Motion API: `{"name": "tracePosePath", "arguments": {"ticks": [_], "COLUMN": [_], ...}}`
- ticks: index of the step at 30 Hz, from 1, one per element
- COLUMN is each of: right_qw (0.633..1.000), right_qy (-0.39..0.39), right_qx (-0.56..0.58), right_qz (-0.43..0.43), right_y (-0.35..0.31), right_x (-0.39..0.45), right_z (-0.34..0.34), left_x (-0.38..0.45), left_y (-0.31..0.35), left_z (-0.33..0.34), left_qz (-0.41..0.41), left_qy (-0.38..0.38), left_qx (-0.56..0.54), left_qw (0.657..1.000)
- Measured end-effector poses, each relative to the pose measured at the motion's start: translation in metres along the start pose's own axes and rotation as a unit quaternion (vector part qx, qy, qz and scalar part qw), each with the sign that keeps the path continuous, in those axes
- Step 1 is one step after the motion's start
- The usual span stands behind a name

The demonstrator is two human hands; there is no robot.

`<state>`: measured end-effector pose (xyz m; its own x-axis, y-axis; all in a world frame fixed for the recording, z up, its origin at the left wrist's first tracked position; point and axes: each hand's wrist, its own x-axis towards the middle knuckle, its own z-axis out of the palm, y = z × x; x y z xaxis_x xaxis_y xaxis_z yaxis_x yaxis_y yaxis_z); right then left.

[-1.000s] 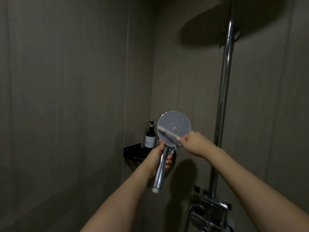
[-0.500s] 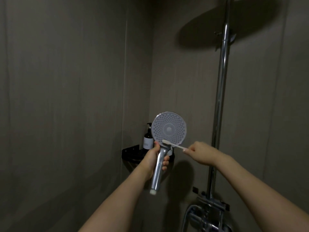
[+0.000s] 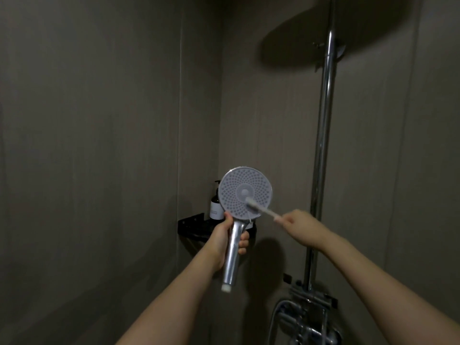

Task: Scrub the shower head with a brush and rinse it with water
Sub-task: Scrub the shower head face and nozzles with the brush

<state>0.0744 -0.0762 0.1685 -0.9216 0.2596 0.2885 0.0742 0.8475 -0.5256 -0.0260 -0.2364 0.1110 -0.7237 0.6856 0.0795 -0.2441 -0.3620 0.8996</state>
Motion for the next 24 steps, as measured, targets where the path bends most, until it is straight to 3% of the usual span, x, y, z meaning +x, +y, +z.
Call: {"name": "tracePosePath", "arguments": {"ticks": [2,5,8,11,14,17,20,24], "right_qw": [0.999,0.999,0.998,0.998,0.994,0.99,0.989,0.993], "right_qy": [0.037,-0.045,0.036,-0.038,0.034,-0.111,-0.049,-0.011], "right_qx": [0.034,0.017,0.044,0.056,0.102,0.064,0.12,0.108], "right_qz": [0.002,0.003,-0.001,0.003,0.028,0.06,0.069,0.047], "right_y": [0.005,0.008,0.015,0.019,0.028,0.036,0.044,0.042], "right_x": [0.001,-0.001,0.003,0.003,0.006,0.007,0.013,0.028], "right_z": [-0.004,0.001,0.001,0.006,0.01,0.023,0.031,0.043], "left_x": [0.0,0.002,0.004,0.002,0.001,0.002,0.004,0.007], "left_y": [-0.001,-0.003,-0.007,-0.008,-0.01,-0.008,-0.003,0.004], "left_z": [0.002,0.002,0.001,0.002,0.002,-0.001,-0.01,-0.026], "left_qz": [0.0,0.001,0.001,0.007,0.018,0.029,0.042,0.063], "left_qy": [0.002,0.009,0.012,0.021,0.03,0.043,0.057,0.083], "left_qx": [-0.008,-0.026,-0.054,-0.063,-0.071,-0.077,-0.08,-0.07], "left_qw": [1.0,1.0,0.998,0.998,0.997,0.996,0.994,0.992]}}
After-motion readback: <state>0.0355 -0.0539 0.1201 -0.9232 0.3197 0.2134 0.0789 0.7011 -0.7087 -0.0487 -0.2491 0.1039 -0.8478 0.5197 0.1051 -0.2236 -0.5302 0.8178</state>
